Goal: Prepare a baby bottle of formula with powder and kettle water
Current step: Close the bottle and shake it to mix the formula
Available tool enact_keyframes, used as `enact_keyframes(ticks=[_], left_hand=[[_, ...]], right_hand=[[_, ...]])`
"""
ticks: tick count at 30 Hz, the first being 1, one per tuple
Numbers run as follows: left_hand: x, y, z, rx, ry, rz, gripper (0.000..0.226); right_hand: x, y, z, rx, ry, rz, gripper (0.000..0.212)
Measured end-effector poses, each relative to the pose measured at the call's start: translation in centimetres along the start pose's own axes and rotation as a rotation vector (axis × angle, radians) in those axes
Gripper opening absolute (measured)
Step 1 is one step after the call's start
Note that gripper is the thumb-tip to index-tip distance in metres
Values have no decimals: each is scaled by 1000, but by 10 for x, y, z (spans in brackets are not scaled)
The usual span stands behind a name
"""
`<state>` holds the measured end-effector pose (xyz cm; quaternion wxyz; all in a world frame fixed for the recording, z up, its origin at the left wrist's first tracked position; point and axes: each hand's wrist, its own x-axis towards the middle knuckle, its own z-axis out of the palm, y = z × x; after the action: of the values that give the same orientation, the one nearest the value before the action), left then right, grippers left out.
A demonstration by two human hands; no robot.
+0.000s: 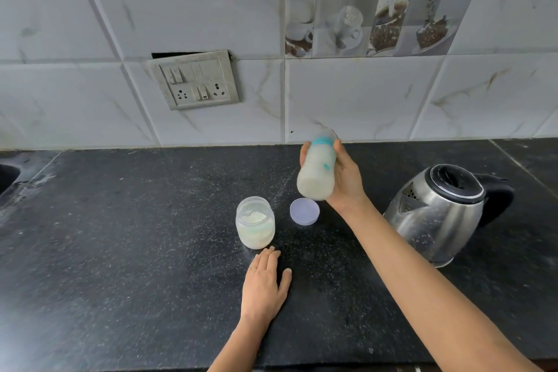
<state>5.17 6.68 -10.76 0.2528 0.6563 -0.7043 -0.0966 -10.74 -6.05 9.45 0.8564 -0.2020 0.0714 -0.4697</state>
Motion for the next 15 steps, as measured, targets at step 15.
enact_keyframes(ticks=[15], left_hand=[[1,0,-2,5,-7,-7,48]], right_hand=[[-7,-8,5,-170,-71,3,82]])
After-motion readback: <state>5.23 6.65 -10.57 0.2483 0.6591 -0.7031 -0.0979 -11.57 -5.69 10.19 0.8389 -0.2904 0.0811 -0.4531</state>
